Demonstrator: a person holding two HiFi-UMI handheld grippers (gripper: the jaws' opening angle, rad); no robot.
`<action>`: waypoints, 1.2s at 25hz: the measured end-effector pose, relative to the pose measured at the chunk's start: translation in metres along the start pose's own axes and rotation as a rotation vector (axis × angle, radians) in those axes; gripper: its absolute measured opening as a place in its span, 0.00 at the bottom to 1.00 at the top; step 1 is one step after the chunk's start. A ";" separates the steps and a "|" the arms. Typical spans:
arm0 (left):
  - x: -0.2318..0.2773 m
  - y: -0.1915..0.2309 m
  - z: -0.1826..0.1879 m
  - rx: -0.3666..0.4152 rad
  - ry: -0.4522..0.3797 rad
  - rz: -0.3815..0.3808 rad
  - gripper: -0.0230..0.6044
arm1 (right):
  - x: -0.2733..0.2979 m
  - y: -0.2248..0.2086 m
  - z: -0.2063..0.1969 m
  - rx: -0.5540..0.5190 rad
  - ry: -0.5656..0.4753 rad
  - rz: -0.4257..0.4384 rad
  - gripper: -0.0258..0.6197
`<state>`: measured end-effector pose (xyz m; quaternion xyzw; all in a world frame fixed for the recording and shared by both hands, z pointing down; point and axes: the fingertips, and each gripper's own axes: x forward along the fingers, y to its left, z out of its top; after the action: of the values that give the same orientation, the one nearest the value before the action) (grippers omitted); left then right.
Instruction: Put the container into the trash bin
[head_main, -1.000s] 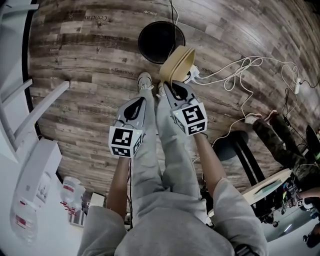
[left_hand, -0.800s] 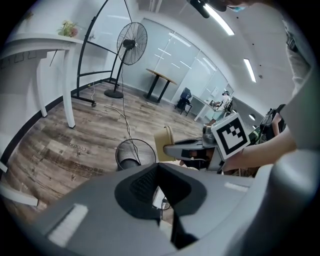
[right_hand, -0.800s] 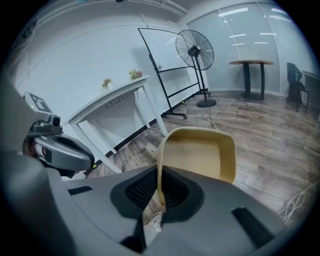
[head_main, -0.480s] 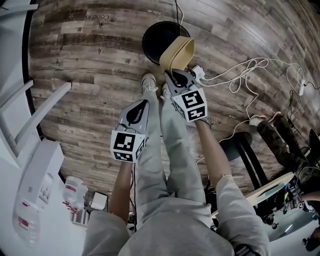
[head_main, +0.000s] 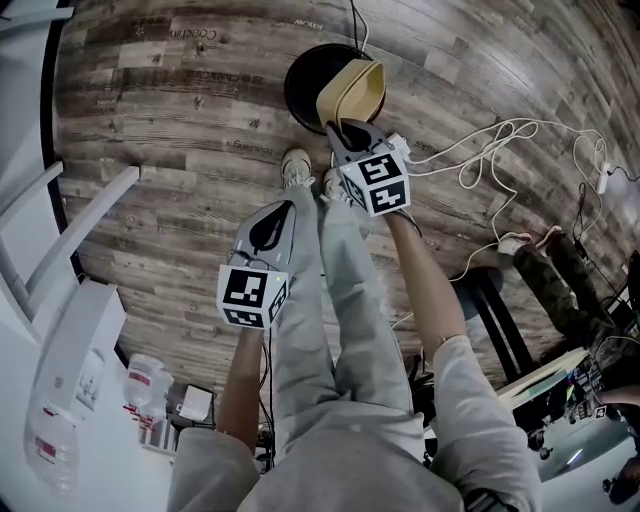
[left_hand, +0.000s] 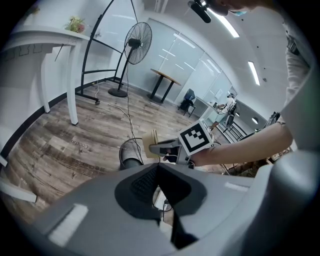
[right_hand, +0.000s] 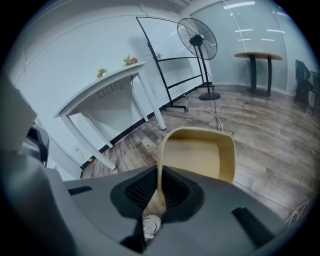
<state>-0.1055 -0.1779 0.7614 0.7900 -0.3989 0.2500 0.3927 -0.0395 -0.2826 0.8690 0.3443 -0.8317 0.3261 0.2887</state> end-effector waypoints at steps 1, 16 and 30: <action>0.001 0.000 0.000 0.001 0.001 0.000 0.05 | 0.004 -0.002 -0.002 -0.004 0.010 0.001 0.09; 0.011 -0.004 0.001 -0.005 0.000 -0.015 0.05 | 0.048 -0.030 -0.033 0.074 0.141 0.019 0.29; 0.015 -0.008 0.001 -0.004 -0.005 -0.026 0.05 | 0.043 -0.034 -0.038 0.073 0.125 -0.023 0.40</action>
<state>-0.0906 -0.1826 0.7679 0.7950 -0.3899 0.2421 0.3966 -0.0296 -0.2899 0.9349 0.3430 -0.7957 0.3736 0.3311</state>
